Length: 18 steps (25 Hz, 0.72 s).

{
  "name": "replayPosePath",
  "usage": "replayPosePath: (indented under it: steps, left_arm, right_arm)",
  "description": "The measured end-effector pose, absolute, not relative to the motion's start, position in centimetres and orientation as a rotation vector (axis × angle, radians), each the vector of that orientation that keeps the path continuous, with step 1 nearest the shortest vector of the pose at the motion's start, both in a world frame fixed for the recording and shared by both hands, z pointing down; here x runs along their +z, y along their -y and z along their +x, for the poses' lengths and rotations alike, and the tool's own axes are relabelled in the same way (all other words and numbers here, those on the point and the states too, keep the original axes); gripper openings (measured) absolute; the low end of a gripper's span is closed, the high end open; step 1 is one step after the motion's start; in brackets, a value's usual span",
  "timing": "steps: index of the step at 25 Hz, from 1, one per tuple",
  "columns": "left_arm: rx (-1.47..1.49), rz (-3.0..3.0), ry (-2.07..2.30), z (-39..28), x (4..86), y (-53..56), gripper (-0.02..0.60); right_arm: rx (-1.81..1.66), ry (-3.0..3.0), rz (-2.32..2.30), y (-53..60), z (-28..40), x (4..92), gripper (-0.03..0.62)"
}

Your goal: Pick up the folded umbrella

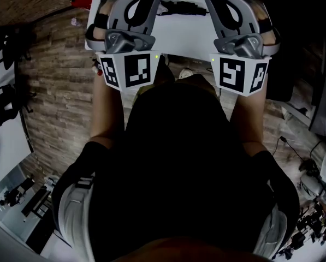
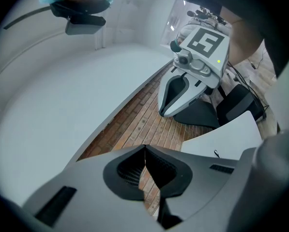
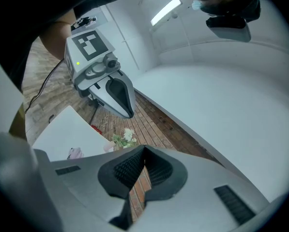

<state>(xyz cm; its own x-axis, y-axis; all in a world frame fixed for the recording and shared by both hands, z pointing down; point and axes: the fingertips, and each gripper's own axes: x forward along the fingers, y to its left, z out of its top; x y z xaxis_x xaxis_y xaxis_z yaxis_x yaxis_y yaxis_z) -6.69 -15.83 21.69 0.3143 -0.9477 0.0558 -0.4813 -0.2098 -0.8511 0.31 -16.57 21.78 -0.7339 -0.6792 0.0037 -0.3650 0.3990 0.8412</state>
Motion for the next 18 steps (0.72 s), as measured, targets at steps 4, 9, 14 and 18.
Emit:
replayPosePath:
  steps: [4, 9, 14, 18]
  left_arm:
    - [-0.778, -1.856, -1.257, -6.8, 22.0, 16.4, 0.014]
    - [-0.764, -1.881, -1.228, -6.8, 22.0, 17.4, 0.013]
    - [-0.777, -1.911, -1.182, -6.9, 22.9, 18.7, 0.012]
    - [-0.912, -1.964, -1.190, -7.6, 25.9, 20.4, 0.014]
  right_arm:
    - [-1.269, 2.310, 0.913, 16.7, 0.0, 21.5, 0.028]
    - [-1.271, 2.282, 0.930, 17.3, -0.4, 21.2, 0.028]
    - [-1.250, 2.263, 0.932, 18.0, -0.6, 21.6, 0.028]
    - [-1.215, 2.254, 0.954, 18.9, -0.3, 22.1, 0.028]
